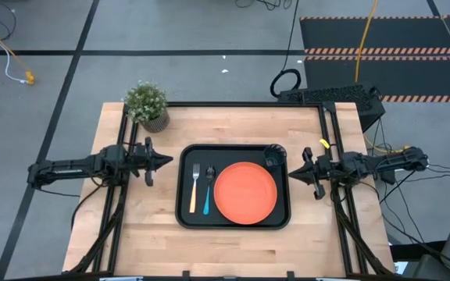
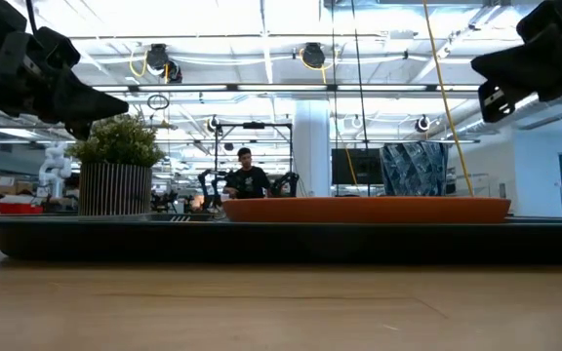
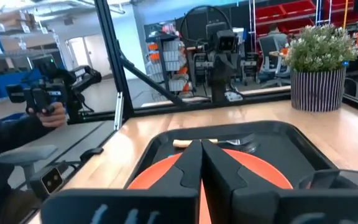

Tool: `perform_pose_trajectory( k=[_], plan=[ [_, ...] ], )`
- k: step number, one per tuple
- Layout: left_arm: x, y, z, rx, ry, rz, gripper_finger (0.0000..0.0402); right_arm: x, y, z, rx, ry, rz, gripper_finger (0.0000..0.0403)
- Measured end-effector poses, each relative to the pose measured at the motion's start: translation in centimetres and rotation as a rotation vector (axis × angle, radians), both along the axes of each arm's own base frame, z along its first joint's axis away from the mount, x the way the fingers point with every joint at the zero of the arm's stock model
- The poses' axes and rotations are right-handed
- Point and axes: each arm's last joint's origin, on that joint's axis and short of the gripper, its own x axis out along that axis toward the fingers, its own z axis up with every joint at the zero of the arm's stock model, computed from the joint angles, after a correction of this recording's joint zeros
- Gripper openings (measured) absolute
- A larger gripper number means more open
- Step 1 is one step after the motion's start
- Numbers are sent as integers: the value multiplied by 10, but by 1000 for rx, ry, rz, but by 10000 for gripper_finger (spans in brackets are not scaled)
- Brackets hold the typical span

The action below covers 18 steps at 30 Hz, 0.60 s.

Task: Pick and place plate/cup/fork/spoon on tray
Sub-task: Return to Home Position

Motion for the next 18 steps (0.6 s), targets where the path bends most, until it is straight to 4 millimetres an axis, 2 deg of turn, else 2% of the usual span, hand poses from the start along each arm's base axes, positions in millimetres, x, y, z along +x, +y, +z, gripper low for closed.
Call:
perform_pose_trajectory(
  k=[10,15,18],
  plan=[
    [0,0,2,19,-18,13,1,0,0,-1,26,16,0,0],
    [1,-5,2,119,-16,-131,1,0,0,-1,26,14,0,0],
    [1,-5,4,128,-31,-137,1,0,0,-1,26,14,1,0]
  ],
)
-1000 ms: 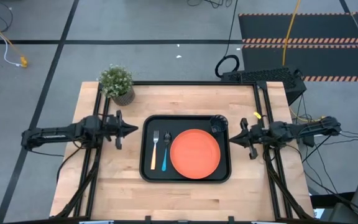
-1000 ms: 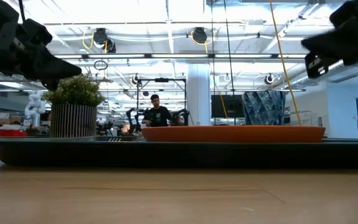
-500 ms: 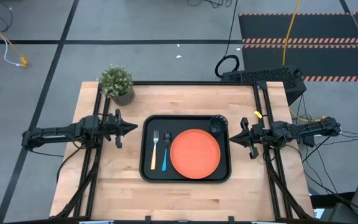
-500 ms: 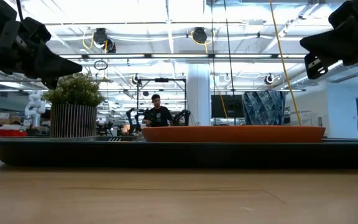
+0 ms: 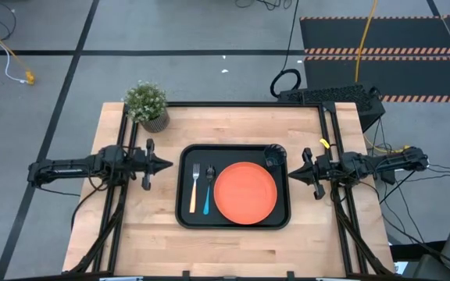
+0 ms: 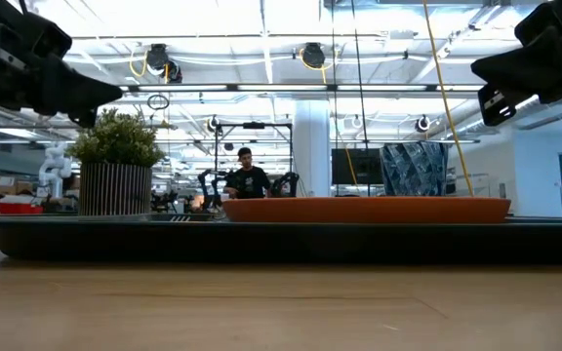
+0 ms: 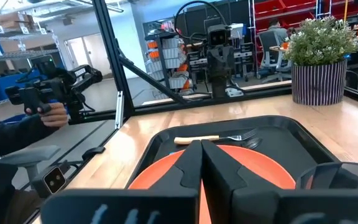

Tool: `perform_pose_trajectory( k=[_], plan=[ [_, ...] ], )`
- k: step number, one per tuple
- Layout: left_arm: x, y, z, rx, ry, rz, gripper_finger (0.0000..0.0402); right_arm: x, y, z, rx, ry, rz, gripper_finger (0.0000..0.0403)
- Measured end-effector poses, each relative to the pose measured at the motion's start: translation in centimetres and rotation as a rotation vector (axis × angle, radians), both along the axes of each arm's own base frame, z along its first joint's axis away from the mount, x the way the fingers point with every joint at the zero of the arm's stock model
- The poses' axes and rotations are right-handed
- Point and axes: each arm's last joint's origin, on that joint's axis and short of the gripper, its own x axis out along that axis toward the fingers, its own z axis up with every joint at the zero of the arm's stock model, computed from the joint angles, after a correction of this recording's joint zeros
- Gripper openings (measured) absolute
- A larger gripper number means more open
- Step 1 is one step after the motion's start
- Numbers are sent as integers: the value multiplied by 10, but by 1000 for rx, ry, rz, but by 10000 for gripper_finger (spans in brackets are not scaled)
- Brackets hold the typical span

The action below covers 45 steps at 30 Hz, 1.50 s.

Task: Pick and place plate/cup/fork/spoon on tray
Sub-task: Return to Home Position

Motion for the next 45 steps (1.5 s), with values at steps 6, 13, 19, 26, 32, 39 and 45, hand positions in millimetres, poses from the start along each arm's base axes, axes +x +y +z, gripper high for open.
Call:
perform_pose_trajectory(
  k=[6,13,19,26,32,39,45],
  plan=[
    [0,0,3,-9,-27,2,10,0,0,0,9,1,0,0],
    [0,0,3,-5,-29,2,15,0,0,0,26,3,0,0],
    [0,0,3,-4,-30,3,16,0,0,0,26,3,0,0],
    [0,0,3,-1,-30,4,16,0,0,0,26,3,0,0],
    [0,0,3,-1,-31,4,17,0,0,0,26,3,0,0],
    [0,0,3,-2,-31,4,17,0,0,0,26,3,0,0],
    [0,0,3,-4,-31,4,17,0,0,0,26,3,0,0]
  ],
)
